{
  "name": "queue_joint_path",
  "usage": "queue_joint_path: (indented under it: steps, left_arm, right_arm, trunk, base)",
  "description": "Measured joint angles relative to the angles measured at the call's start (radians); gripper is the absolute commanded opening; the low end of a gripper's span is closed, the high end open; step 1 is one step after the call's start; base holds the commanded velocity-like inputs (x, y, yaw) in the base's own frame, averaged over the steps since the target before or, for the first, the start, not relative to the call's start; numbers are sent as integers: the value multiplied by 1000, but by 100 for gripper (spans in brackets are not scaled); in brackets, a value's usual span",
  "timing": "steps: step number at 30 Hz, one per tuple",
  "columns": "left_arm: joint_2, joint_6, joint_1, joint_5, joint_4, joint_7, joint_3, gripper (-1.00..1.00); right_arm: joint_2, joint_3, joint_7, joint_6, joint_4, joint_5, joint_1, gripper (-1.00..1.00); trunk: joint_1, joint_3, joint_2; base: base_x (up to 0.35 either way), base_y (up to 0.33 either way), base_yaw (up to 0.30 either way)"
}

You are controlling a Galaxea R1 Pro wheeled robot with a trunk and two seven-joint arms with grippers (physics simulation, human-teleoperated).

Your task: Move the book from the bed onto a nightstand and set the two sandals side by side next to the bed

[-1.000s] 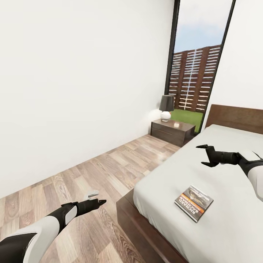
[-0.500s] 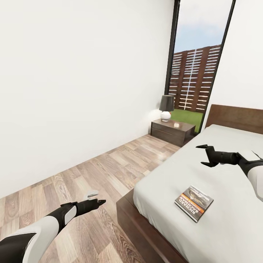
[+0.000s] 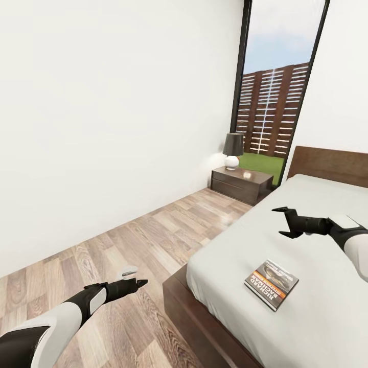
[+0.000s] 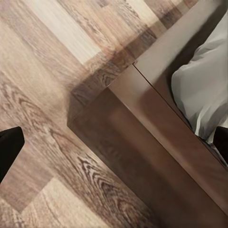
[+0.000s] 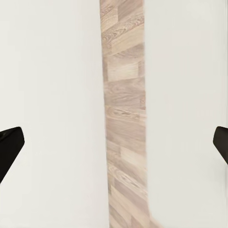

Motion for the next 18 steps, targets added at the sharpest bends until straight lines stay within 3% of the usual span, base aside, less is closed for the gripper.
queue_joint_path:
  steps: [10,18]
  left_arm:
    - [3,5,0,1,-1,-1,1,100]
    - [21,7,0,1,-1,-1,0,100]
  right_arm:
    - [-1,0,1,-38,37,1,47,100]
    - [-1,-1,1,-50,40,-1,87,100]
  trunk:
    - [0,0,0]
    - [0,0,0]
  base:
    - [0,0,0]
    - [0,0,0]
